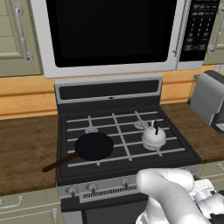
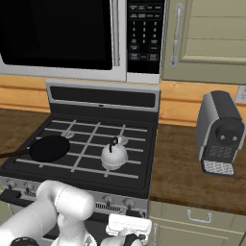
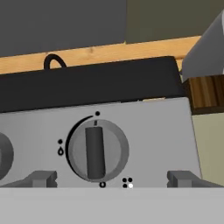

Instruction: Pick the kettle from the counter and place it on a stove burner. Then turn the burner on.

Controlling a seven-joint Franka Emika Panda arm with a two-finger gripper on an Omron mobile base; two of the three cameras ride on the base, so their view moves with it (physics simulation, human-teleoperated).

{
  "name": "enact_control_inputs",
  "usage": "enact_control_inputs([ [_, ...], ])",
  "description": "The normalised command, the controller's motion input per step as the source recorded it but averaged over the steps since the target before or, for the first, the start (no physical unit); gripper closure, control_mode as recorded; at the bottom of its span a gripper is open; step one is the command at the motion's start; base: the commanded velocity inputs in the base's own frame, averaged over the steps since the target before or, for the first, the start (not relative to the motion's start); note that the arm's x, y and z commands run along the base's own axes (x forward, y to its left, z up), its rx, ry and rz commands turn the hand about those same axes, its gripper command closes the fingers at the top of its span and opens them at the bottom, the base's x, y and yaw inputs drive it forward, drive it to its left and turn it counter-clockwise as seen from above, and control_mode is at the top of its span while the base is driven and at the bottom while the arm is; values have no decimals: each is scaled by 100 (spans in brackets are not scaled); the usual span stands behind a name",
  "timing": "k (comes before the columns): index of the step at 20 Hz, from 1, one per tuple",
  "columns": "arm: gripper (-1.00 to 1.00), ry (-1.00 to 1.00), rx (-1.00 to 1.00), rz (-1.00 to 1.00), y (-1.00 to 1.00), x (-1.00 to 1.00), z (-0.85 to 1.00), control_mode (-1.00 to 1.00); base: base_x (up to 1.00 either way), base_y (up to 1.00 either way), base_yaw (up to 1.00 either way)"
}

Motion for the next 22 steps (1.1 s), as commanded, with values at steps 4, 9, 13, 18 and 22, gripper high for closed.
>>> enact_control_inputs([
  [4, -100, -32, 0, 0, 0, 0, 30, -100, 0, 0, 0],
  [9, -100, -5, 0, 0, 1, 0, 11, -100, 0, 0, 0],
  [13, -100, -2, -1, 5, -4, 0, 0, -100, 0, 0, 0],
  [18, -100, -1, -1, 6, -1, 0, 0, -100, 0, 0, 0],
  [22, 100, 0, 0, 0, 0, 0, 0, -100, 0, 0, 0],
])
